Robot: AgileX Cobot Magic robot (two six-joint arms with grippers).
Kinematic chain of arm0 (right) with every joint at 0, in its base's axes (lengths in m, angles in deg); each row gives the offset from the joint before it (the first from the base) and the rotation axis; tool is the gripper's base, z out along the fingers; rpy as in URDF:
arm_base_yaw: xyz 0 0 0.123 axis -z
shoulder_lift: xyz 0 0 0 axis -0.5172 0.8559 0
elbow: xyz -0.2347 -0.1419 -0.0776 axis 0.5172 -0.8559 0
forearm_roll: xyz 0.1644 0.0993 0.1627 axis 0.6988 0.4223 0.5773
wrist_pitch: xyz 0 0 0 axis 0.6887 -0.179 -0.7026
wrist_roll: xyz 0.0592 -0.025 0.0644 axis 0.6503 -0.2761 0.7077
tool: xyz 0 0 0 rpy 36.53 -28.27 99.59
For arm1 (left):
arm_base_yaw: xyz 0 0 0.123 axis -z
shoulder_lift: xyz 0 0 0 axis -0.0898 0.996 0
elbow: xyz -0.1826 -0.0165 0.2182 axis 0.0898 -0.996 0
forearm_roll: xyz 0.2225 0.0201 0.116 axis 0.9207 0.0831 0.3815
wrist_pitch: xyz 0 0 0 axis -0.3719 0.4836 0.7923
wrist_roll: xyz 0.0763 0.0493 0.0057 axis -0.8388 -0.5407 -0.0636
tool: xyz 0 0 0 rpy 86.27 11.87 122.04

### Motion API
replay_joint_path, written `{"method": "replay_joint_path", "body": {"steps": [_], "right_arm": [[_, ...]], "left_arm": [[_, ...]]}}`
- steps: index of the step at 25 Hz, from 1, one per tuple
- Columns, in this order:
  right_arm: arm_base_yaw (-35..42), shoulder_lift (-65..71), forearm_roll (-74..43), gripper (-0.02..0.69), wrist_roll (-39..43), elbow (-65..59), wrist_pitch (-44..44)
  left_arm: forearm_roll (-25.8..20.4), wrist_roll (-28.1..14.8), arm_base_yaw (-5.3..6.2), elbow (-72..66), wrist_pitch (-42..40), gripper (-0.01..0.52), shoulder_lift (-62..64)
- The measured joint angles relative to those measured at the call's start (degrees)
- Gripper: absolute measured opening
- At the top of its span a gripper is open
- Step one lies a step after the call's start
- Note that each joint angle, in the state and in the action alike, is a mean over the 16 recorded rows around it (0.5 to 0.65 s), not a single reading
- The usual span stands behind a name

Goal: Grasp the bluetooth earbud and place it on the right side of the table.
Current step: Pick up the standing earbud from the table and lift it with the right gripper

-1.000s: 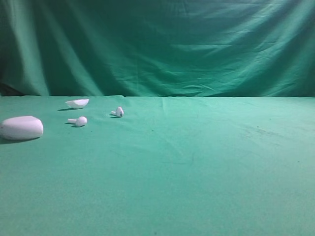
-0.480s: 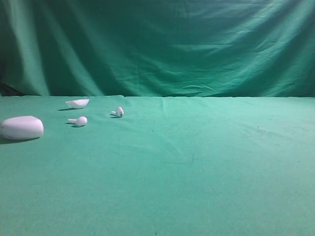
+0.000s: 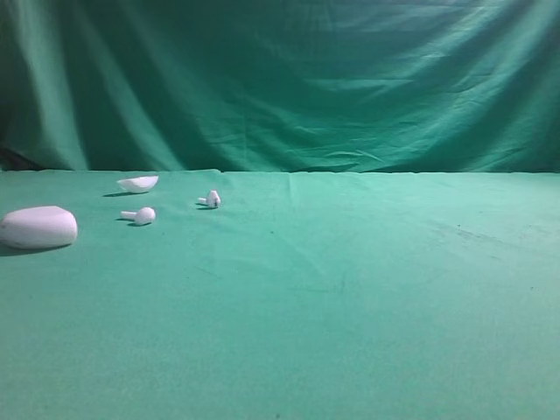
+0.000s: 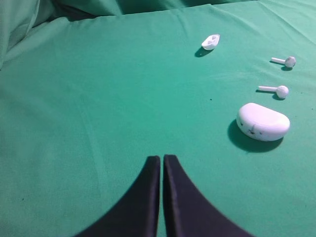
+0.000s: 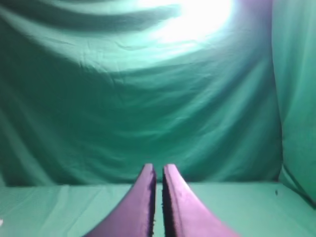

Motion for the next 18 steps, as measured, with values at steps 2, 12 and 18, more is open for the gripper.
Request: {"method": "replay_joint_path", "body": {"steps": [2,12,18], "right_arm": [[0.0,2.92,0.24,0.05,0.53,3.13,-1.73],[0.0,25.81,1.91,0.05,-0.39,20.58,-18.69],[-1.67,42.15,4.53,0.05,-7.31,30.19,-24.77]], "left_arm": [[0.0,0.0,0.0,0.0,0.0,0.0,0.0],[0.0,0.0,0.0,0.0,0.0,0.0,0.0],[0.0,0.0,0.0,0.0,0.0,0.0,0.0]]}}
